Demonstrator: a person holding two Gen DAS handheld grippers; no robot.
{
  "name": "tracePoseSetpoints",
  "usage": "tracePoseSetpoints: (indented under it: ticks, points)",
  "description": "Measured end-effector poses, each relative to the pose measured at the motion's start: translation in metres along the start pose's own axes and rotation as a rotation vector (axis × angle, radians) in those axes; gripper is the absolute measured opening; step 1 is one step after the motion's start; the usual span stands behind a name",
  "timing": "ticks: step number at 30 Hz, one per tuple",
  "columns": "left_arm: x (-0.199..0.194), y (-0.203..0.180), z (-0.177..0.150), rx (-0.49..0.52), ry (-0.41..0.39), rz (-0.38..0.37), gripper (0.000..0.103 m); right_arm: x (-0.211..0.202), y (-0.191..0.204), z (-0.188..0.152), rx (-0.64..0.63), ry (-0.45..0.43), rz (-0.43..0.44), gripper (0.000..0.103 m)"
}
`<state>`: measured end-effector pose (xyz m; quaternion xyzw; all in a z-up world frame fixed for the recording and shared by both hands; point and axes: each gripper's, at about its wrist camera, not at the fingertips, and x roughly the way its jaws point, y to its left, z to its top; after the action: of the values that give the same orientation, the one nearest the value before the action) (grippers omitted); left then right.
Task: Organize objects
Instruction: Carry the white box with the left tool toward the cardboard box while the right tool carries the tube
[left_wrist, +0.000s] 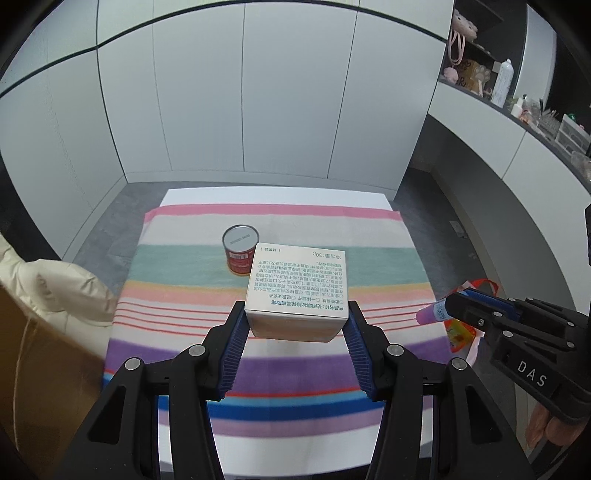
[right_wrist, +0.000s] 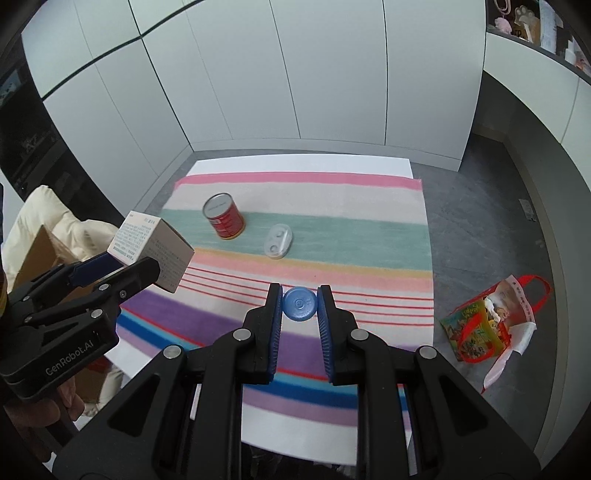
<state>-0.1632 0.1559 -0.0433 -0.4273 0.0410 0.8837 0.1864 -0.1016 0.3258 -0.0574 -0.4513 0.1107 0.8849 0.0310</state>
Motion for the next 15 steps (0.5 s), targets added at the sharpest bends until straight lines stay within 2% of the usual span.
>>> tracePoseSetpoints:
  ticks: [7, 15]
  points:
    - [-0.033, 0.008, -0.016, -0.027, -0.033, -0.015, 0.052, -0.026, 0.023, -0.008, -0.029, -0.033, 0.044, 0.02]
    - [-0.057, 0.026, -0.012, -0.034, -0.101, 0.006, 0.052, -0.041, 0.047, 0.003, -0.071, -0.092, 0.084, 0.02]
